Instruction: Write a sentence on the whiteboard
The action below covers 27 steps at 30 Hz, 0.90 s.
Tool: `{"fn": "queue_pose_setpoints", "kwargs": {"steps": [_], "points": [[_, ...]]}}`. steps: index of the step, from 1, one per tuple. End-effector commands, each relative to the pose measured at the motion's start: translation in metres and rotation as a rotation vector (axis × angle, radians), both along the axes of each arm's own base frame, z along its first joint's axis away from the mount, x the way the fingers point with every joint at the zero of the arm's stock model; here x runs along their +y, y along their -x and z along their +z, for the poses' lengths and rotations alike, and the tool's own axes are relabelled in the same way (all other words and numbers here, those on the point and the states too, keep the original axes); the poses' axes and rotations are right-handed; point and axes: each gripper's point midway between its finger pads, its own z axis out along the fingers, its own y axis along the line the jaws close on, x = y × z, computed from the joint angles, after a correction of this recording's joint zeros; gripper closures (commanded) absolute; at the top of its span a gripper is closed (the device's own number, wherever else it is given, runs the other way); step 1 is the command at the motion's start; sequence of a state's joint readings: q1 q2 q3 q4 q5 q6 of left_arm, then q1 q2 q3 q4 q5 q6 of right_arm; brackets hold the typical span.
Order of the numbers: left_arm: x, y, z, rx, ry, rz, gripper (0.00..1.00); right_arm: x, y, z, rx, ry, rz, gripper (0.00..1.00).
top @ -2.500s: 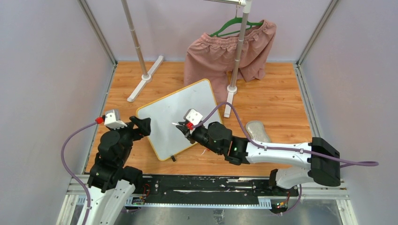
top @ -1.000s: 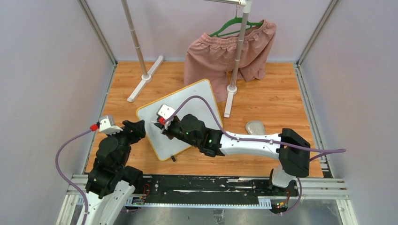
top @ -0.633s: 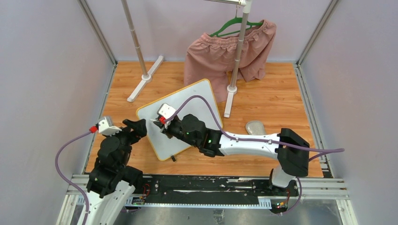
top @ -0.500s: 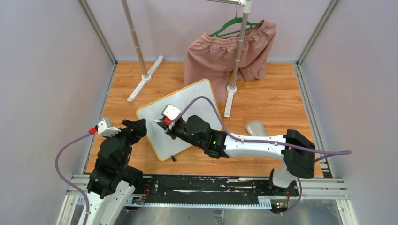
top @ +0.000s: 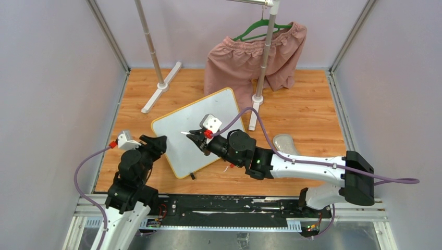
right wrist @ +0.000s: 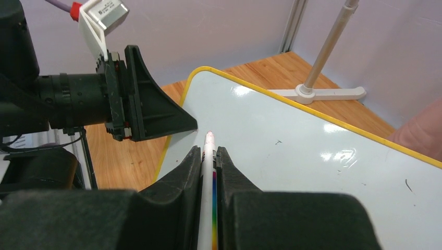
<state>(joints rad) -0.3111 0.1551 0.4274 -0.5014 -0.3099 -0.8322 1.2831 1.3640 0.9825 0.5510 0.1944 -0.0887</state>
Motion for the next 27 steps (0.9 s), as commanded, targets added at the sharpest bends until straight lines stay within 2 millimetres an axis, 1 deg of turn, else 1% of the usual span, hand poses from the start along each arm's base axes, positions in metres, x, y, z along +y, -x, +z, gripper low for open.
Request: {"fn": "queue_pose_setpoints", "kwargs": {"steps": [1, 4, 7, 9, 11, 16, 20, 24, 27], "points": [[-0.002, -0.001, -0.004, -0.042, 0.071, 0.003, 0.46, -0.003, 0.006, 0.004, 0.016, -0.023, 0.003, 1.00], [0.002, 0.001, -0.007, -0.074, 0.107, 0.034, 0.53, -0.003, 0.006, 0.003, 0.016, -0.018, 0.004, 1.00], [0.006, 0.004, -0.006, -0.113, 0.141, 0.054, 0.65, -0.001, 0.006, 0.000, 0.020, -0.011, 0.006, 1.00], [0.006, 0.004, -0.008, -0.106, 0.145, 0.055, 0.72, 0.002, 0.006, -0.003, 0.024, -0.006, 0.008, 1.00], [0.004, 0.004, -0.008, -0.111, 0.149, 0.046, 0.77, 0.005, 0.005, -0.005, 0.024, 0.001, 0.009, 1.00], [0.002, 0.003, -0.005, -0.128, 0.145, 0.029, 0.82, 0.015, 0.003, -0.009, 0.021, 0.017, 0.017, 1.00], [0.001, 0.003, -0.006, -0.127, 0.125, 0.020, 0.84, 0.018, 0.002, -0.015, 0.016, 0.028, 0.016, 1.00], [-0.007, 0.001, 0.000, -0.165, 0.093, -0.034, 0.84, 0.018, 0.003, -0.019, 0.019, 0.029, 0.016, 1.00], [-0.011, 0.000, 0.005, -0.189, 0.064, -0.067, 0.82, 0.016, 0.002, -0.020, 0.018, 0.028, 0.012, 1.00]]}}
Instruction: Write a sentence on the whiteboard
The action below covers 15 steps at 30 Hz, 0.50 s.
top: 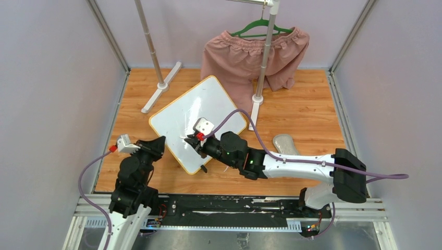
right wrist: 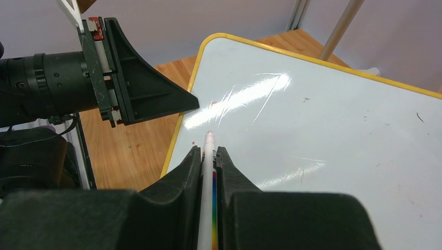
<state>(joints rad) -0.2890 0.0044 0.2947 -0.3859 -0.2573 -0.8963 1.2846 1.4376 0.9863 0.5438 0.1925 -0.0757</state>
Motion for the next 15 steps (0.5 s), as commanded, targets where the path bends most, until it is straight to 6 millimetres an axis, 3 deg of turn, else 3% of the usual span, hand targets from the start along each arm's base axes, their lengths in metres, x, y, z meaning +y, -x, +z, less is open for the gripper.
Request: {"fn": "queue_pose_setpoints", "kwargs": {"steps": [1, 8, 15], "points": [[-0.005, 0.003, 0.008, -0.075, -0.062, -0.050, 0.81, 0.001, 0.005, 0.014, -0.014, -0.042, 0.006, 1.00], [-0.028, 0.002, 0.014, -0.123, -0.142, -0.191, 0.66, -0.015, 0.007, 0.019, -0.029, -0.042, -0.013, 1.00], [-0.049, -0.003, -0.009, -0.078, -0.077, -0.288, 0.63, -0.039, 0.009, 0.020, -0.036, -0.035, -0.042, 1.00]]}}
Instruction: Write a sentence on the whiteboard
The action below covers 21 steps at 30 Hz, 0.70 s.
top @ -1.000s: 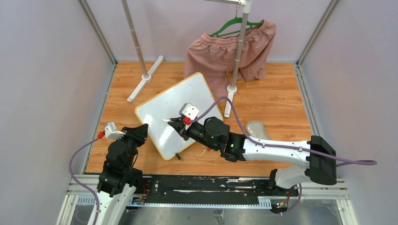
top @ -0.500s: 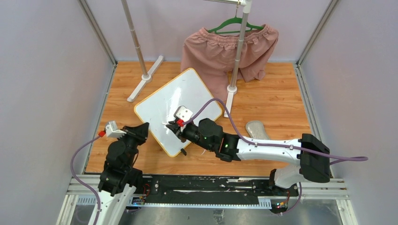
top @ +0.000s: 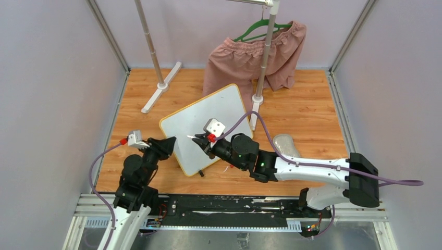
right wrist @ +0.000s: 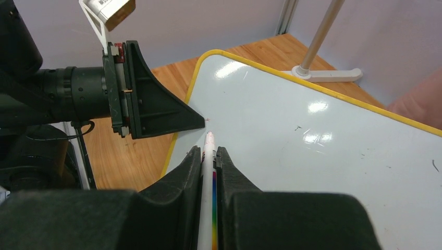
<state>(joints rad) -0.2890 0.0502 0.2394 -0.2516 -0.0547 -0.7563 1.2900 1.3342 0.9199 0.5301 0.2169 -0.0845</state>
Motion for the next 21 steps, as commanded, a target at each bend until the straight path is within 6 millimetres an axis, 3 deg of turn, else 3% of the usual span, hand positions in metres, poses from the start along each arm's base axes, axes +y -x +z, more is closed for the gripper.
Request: {"fn": "queue_pose_setpoints", "kwargs": {"steps": [1, 9, 12, 17, 21], "points": [[-0.016, 0.000, -0.004, -0.030, 0.052, -0.080, 0.64, -0.016, 0.004, 0.010, -0.023, -0.013, -0.024, 1.00], [-0.021, 0.000, -0.005, -0.082, 0.103, -0.102, 0.69, -0.030, -0.003, -0.002, -0.037, 0.028, -0.080, 1.00], [-0.024, 0.001, 0.000, -0.109, 0.102, -0.124, 0.69, -0.027, -0.005, -0.003, -0.041, 0.035, -0.089, 1.00], [-0.030, 0.001, -0.001, -0.118, 0.105, -0.159, 0.58, -0.018, -0.006, -0.002, -0.039, 0.034, -0.081, 1.00], [-0.033, 0.001, -0.008, -0.101, 0.111, -0.172, 0.62, -0.013, -0.007, -0.003, -0.035, 0.033, -0.075, 1.00]]}}
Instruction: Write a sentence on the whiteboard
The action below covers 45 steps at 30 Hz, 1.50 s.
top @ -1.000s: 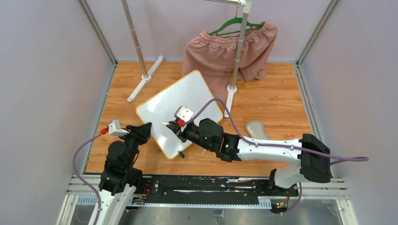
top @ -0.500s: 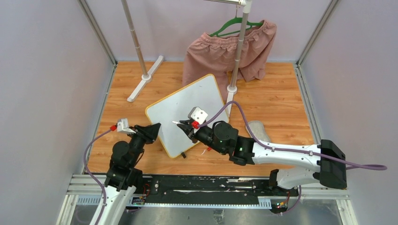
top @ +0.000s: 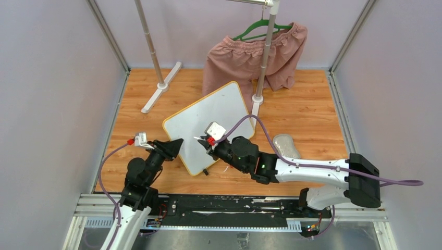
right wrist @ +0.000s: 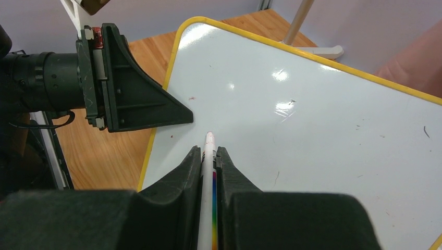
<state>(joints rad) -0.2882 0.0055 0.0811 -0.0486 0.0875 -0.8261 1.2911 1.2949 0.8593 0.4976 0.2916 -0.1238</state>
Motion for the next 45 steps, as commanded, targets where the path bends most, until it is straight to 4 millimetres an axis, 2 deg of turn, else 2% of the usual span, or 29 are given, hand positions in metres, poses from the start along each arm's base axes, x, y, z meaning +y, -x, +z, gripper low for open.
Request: {"fn": "queue_pose_setpoints", "kwargs": {"steps": [1, 12, 18, 22, 26, 34, 39, 40, 43, 45], "points": [[-0.004, 0.002, 0.007, -0.039, 0.019, -0.026, 0.64, 0.008, 0.000, 0.018, -0.018, -0.039, -0.002, 1.00], [-0.001, 0.003, 0.006, -0.041, 0.018, -0.012, 0.88, 0.029, -0.007, 0.025, -0.038, -0.071, 0.003, 1.00], [0.002, 0.004, 0.004, -0.037, -0.036, -0.006, 0.93, 0.039, -0.009, 0.027, -0.066, -0.070, 0.015, 1.00], [0.001, 0.006, 0.005, -0.065, -0.097, -0.020, 0.94, 0.039, -0.006, 0.024, -0.068, -0.071, 0.028, 1.00], [-0.005, 0.008, 0.007, -0.111, -0.125, -0.061, 1.00, 0.039, -0.002, 0.021, -0.090, -0.082, 0.055, 1.00], [-0.010, 0.008, -0.006, -0.132, -0.176, -0.098, 1.00, 0.037, -0.009, 0.017, -0.085, -0.113, 0.060, 1.00], [-0.007, 0.005, -0.018, -0.123, -0.224, -0.087, 1.00, 0.028, -0.009, 0.024, -0.097, -0.152, 0.058, 1.00], [-0.006, 0.004, -0.017, -0.123, -0.227, -0.079, 0.99, 0.025, -0.008, 0.025, -0.100, -0.155, 0.057, 1.00], [-0.006, 0.003, -0.015, -0.141, -0.239, -0.079, 0.86, 0.018, -0.007, 0.026, -0.105, -0.155, 0.053, 1.00], [-0.010, 0.003, -0.007, -0.181, -0.236, -0.099, 0.85, 0.012, -0.007, 0.026, -0.106, -0.153, 0.043, 1.00]]}}
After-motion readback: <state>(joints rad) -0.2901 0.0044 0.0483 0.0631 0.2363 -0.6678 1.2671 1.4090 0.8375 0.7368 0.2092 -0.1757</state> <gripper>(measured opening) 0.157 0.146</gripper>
